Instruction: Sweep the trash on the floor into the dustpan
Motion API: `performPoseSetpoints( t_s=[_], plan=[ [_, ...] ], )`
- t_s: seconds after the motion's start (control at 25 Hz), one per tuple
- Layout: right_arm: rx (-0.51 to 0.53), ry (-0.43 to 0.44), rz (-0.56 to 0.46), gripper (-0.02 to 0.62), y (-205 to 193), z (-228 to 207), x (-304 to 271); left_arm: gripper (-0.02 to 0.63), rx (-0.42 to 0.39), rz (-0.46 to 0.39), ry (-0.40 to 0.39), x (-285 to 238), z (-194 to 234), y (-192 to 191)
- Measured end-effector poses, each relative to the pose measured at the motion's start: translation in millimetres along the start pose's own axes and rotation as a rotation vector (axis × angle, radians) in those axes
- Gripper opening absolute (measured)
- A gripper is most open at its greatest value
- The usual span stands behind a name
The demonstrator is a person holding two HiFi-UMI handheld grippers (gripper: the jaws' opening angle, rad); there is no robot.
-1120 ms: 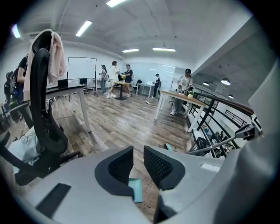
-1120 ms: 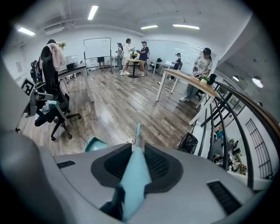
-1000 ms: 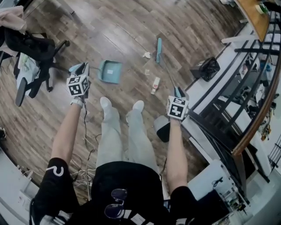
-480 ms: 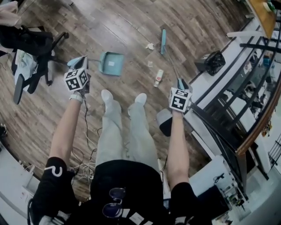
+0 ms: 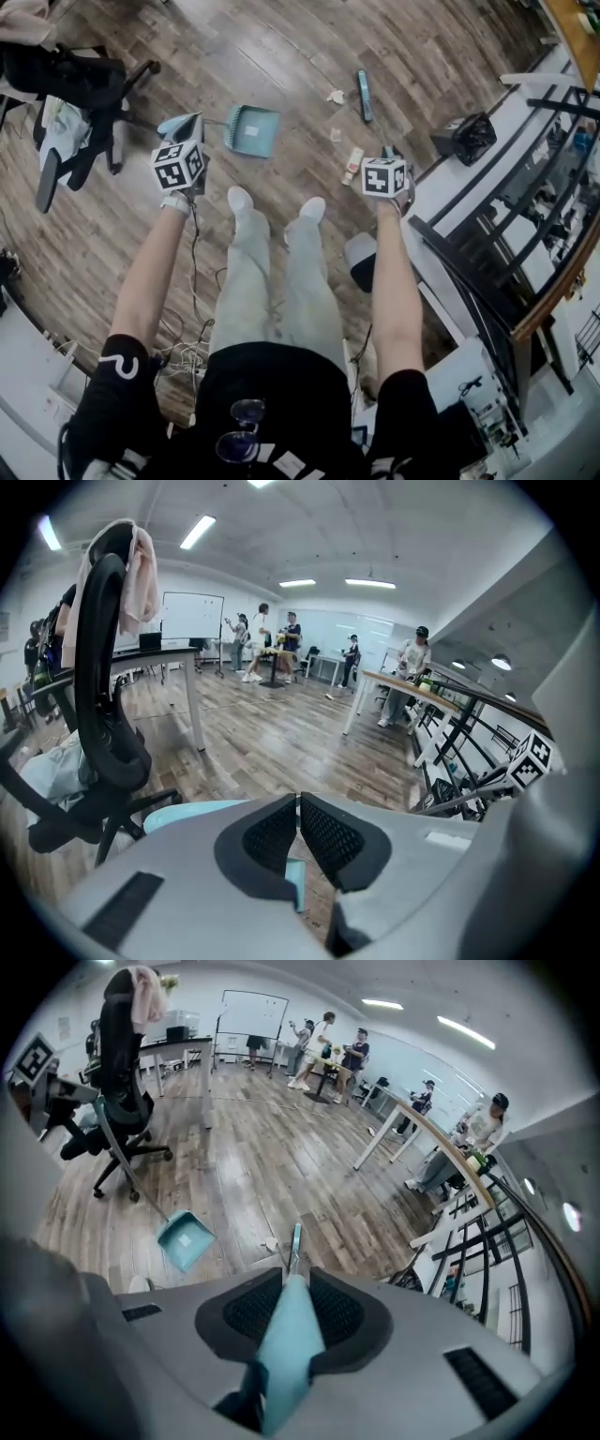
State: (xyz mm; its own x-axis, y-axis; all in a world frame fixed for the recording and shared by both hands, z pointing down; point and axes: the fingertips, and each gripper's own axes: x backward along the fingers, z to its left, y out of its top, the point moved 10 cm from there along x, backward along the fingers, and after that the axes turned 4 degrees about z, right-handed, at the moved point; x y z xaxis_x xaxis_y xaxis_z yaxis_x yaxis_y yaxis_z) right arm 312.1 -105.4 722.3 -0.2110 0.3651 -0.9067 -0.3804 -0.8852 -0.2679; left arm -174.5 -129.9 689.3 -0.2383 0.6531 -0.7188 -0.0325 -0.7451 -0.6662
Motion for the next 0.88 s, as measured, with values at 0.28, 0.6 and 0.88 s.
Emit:
performPoseSetpoints(
  t_s=[0.28, 0.6, 0.88],
  plan=[
    [0.229, 0.043, 0.015, 0.086, 33.0, 51.3, -2.7, 0.012, -0.068, 0.004, -0.005, 1.3, -1.3, 0.7],
    [0.218, 0.072, 0.022, 0.084, 19.0, 89.0, 17.3, 0.012, -0.079, 0.009, -0.028, 2.7, 1.4, -1.0],
    [0.225, 0.109, 0.017, 0.084, 8.6, 136.1, 41.7, 0.011, -0.084, 0.021, -0.055, 4.6, 5.8, -3.0]
  ],
)
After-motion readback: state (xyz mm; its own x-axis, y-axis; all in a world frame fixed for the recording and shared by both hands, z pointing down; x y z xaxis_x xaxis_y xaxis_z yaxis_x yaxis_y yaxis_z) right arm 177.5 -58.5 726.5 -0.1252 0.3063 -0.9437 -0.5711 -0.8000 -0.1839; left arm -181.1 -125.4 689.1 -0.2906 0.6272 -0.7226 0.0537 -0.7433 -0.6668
